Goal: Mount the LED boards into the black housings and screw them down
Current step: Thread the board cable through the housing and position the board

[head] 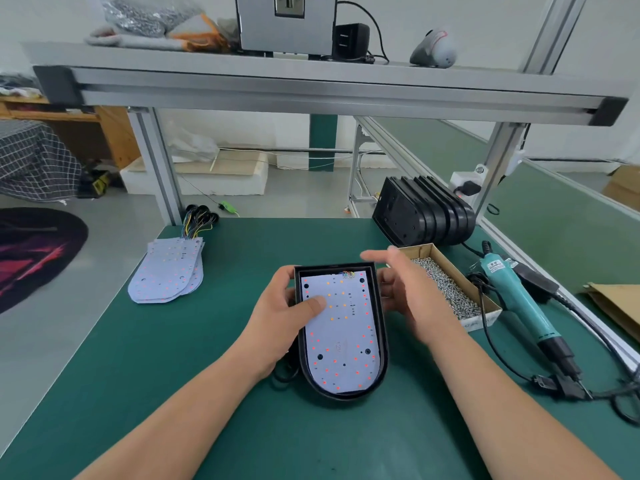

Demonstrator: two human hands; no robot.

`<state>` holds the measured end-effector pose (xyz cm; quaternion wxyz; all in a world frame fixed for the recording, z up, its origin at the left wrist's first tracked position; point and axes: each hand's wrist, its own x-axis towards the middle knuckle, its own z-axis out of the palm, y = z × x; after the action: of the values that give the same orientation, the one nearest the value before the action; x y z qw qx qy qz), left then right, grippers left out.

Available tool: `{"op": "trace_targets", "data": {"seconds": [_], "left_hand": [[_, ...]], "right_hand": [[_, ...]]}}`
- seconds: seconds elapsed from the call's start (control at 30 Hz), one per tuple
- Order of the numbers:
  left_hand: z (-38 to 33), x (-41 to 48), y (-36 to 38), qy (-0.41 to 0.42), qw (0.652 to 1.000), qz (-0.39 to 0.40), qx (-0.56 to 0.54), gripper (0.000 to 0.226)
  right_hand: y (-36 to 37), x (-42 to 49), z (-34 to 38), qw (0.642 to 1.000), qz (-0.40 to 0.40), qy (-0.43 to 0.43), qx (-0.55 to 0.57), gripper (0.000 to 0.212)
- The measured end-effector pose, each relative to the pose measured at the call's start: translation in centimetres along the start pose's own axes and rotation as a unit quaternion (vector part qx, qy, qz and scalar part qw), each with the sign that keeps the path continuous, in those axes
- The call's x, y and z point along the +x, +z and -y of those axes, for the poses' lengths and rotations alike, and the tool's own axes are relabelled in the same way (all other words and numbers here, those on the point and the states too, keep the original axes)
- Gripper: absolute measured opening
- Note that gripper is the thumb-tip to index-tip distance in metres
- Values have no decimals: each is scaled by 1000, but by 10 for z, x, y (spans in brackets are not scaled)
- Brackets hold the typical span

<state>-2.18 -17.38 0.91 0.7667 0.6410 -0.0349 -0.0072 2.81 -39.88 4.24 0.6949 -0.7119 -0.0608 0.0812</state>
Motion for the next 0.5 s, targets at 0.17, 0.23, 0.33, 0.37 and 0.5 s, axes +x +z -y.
{"op": "trace_targets", "data": {"seconds": [0.17, 0.23, 0.33, 0.37, 0.5], "left_hand": [[1, 0, 3, 21, 999, -15, 26, 40], [1, 0, 5, 27, 999, -25, 30, 37], [0, 0, 5, 33, 998, -26, 36, 36], [0, 0, 5, 33, 998, -26, 40, 35], [3, 1, 3, 15, 998, -27, 63, 36]], "right_hand": [[1, -5, -4, 980, 36, -88, -176, 32], [1, -5, -2, 979, 44, -87, -177, 28], [4, -5, 0, 978, 18, -104, -180, 21], [5, -5, -2, 979, 15, -108, -171, 19], [4, -2, -9, 986, 22, -92, -138, 18]]}}
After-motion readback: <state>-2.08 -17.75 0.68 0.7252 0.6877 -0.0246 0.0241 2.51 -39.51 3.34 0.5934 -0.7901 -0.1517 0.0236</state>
